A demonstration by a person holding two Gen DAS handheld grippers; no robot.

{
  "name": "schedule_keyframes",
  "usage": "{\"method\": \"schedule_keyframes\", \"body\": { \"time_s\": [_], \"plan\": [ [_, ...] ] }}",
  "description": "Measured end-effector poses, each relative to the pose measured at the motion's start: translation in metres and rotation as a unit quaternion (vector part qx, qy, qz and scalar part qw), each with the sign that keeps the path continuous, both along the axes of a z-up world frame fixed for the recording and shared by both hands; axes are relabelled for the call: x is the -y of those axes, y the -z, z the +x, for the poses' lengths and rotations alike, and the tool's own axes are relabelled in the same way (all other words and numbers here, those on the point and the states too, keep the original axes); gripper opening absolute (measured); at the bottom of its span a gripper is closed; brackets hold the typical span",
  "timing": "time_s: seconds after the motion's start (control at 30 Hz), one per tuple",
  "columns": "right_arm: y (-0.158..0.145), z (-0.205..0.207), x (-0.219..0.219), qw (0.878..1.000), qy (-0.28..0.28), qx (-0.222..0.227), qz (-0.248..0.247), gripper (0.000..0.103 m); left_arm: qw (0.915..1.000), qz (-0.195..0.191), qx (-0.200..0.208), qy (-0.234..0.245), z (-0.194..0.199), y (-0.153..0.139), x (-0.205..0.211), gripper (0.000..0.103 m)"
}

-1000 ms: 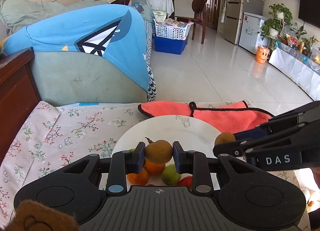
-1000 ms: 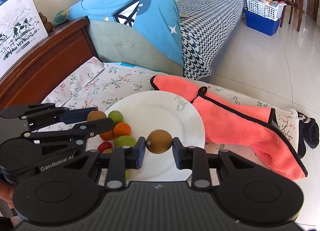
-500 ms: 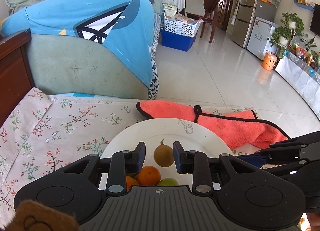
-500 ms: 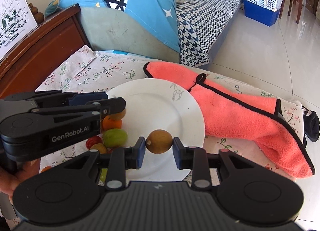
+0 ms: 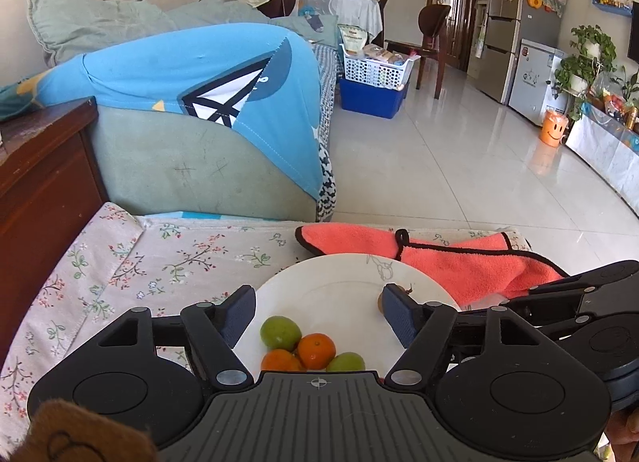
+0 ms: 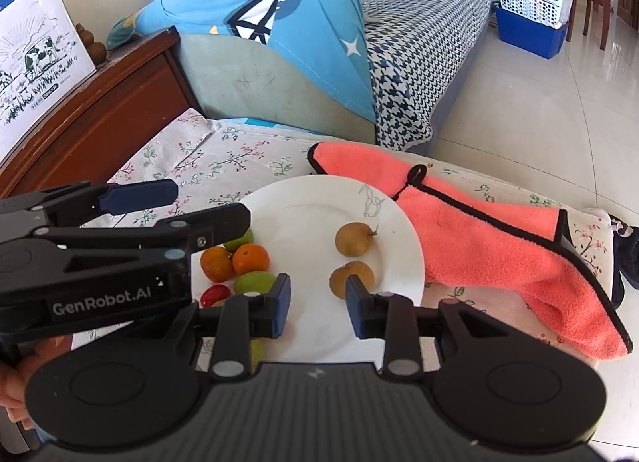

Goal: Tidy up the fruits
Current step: 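Open the right gripper onto the plate while the left gripper releases its kiwi there, then move both open grippers back toward the remaining tangerines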

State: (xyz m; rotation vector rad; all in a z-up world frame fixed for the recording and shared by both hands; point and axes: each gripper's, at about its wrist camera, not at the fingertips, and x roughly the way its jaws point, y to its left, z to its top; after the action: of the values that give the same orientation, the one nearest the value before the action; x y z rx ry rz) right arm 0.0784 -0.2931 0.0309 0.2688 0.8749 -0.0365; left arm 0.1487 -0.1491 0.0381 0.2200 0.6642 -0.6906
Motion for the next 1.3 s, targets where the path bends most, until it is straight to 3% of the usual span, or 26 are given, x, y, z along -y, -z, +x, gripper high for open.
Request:
{"method": "schedule_keyframes", "body": {
  "time_s": [0.73,1.1,1.3],
  "plan": [
    [-0.002,-0.026,-0.073,0.989,-0.146,-0.013,-0.037,0.032,0.9956,0.08,-0.003,-0.049,-0.05,-0.004,-0.063,0.077],
    [0.0,-0.038,-0.092,0.98,-0.198,-0.015,-0.026,0.032,0.9931,0.094,-0.016,-0.069,-0.055,-0.002,-0.102,0.077],
    [0.006,-0.04,-0.106,0.973,-0.226,-0.023,-0.03,0.032,0.9907,0.081,-0.047,-0.099,-0.044,0.004,-0.136,0.077]
  ]
}}
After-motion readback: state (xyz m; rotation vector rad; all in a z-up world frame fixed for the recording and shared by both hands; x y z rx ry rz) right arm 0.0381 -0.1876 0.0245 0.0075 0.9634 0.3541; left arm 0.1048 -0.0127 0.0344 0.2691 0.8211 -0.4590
